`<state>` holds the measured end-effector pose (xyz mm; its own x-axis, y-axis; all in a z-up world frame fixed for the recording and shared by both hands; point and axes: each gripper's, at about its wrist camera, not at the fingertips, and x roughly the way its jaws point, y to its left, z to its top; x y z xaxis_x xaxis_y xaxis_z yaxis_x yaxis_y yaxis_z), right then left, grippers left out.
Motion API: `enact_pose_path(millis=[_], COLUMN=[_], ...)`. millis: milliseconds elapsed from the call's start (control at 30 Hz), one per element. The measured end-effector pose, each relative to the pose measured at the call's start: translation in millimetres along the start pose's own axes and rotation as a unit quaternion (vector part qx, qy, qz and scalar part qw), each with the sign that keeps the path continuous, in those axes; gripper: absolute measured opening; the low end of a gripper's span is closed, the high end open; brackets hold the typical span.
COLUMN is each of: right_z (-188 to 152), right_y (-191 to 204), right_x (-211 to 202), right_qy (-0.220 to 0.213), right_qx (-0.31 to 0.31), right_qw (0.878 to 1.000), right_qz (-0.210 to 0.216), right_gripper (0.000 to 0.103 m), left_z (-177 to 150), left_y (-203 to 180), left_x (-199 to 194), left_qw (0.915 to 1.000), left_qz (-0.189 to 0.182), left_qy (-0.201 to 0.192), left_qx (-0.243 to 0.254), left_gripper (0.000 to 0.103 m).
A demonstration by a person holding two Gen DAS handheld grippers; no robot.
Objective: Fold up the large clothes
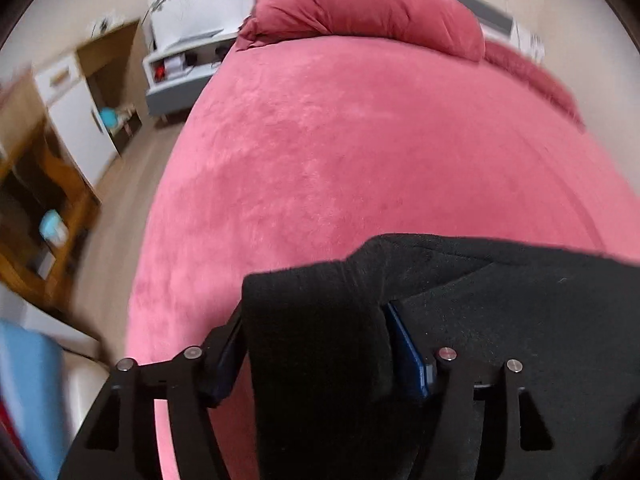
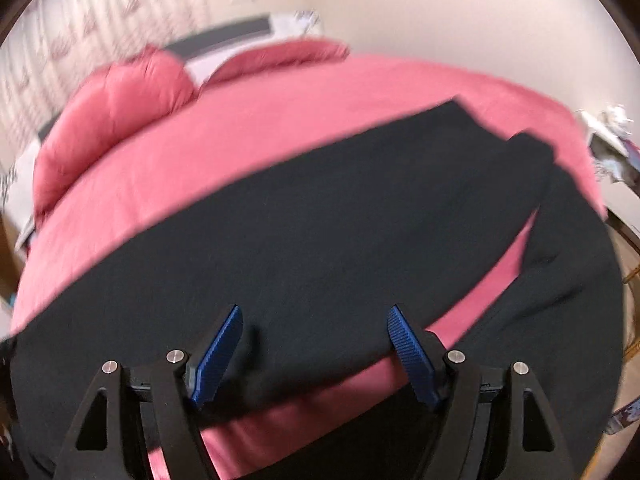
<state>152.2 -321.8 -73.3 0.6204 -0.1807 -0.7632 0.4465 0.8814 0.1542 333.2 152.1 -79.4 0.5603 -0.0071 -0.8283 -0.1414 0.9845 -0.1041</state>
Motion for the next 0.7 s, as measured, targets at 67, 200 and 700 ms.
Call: enact_pose_path(millis=[67, 200, 700], right_z=[-8.0, -10.7, -91.8], right_y=[7.1, -2.9, 6.7], right_x=[6.0, -15.9, -76.6], right_qy=[0.023, 0.009, 0.041], right_qx=[-0.004, 0.023, 0.032], right_qw=[1.000, 0.999, 0.997], right_qz=[-0.014, 0.032, 0.054], right_gripper=[0.077, 0.077, 0.077], left_z=[-2.8, -29.4, -163.8], left_y=[27.4, 72.9, 15.7], left_x=[-14.9, -54.4, -73.9], left_qw=[0.9983, 0.9919, 0.9960], left_qz=[-0.035, -0.045, -0.067], left_qy=[-0.003, -0.037, 0.048], left_qx=[-0.048, -0.113, 0.035], left_gripper=[0.081, 0.092, 0.057])
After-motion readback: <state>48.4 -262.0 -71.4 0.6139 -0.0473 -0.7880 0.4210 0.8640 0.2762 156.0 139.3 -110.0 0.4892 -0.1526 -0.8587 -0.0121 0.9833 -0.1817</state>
